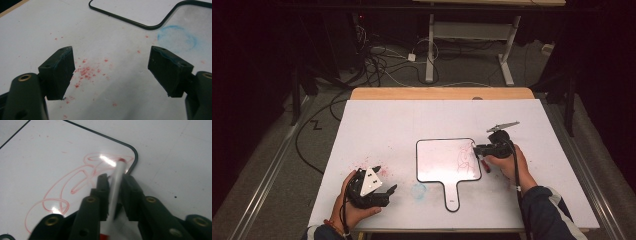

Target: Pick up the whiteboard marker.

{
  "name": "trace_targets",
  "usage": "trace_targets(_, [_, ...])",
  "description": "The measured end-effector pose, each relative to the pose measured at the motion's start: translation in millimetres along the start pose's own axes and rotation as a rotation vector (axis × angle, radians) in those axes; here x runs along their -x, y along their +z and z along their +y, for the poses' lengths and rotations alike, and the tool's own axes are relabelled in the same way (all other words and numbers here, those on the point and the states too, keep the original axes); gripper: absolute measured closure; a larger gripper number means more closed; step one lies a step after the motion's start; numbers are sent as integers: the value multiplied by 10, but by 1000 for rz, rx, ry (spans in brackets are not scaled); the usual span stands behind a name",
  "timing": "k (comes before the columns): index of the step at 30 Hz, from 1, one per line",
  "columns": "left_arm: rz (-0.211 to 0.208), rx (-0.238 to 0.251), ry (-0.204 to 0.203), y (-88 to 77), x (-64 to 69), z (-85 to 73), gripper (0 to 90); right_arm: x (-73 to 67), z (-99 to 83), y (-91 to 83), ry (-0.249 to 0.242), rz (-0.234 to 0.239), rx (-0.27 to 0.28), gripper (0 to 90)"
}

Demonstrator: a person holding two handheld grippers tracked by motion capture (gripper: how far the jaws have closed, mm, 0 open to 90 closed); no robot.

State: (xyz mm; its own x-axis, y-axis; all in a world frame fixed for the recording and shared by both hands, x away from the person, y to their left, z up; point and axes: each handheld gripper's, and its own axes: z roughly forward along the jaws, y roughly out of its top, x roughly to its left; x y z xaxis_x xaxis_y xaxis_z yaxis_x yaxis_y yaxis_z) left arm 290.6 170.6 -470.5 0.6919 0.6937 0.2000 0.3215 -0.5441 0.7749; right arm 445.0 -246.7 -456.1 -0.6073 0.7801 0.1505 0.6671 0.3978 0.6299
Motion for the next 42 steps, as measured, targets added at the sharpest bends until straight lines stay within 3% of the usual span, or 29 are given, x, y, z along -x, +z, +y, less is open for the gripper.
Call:
trace_targets(2, [-1, -6, -2, 6, 3, 8, 205, -17, -4, -14, -24, -25, 0, 812])
trace_targets(4, [-10, -13, -13, 16, 11, 14, 205, -18, -9, -21, -18, -11, 5, 812])
trace_targets(9, [-35, -6, -50, 53, 14, 73, 208, -75, -11, -160, -36, -18, 78, 813])
trace_targets(10, [-44, -2, -63, 66, 17, 110, 208, -139, -2, -261, -44, -9, 124, 813])
trace_targets(13, [-74, 40, -98, 89, 25, 224, 212, -243, 2, -367, -65, 14, 174, 813])
trace_targets(16, [-122, 98, -136, 126, 50, 385, 229, -385, -3, -453, -93, 49, 229, 813])
trace_targets(17, [-171, 133, -149, 174, 98, 508, 232, -434, -8, -476, -104, 70, 246, 813])
trace_targets(18, [-171, 133, -149, 174, 98, 508, 234, -434, -8, -476, -104, 70, 246, 813])
trace_targets(21, [-249, 177, -152, 271, 221, 713, 246, -654, -23, -535, -149, 138, 309, 813])
trace_targets(27, [-372, 222, -163, 565, 502, 1095, 277, -965, -34, -581, -203, 201, 355, 813])
trace_targets(31, [-407, 236, -186, 664, 546, 1186, 339, -1098, -69, -605, -222, 219, 381, 813])
trace_targets(32, [-434, 248, -196, 712, 565, 1229, 358, -1118, -75, -607, -227, 215, 386, 813])
trace_targets(37, [-468, 276, -208, 745, 597, 1275, 454, -1153, -108, -621, -228, 230, 407, 813])
trace_targets(38, [-482, 279, -202, 750, 602, 1282, 509, -1153, -111, -626, -227, 224, 411, 813])
trace_targets(40, [-485, 283, -198, 751, 621, 1291, 523, -1151, -112, -630, -226, 218, 411, 812])
trace_targets(42, [-476, 284, -196, 754, 618, 1289, 598, -1144, -118, -648, -218, 227, 424, 813])
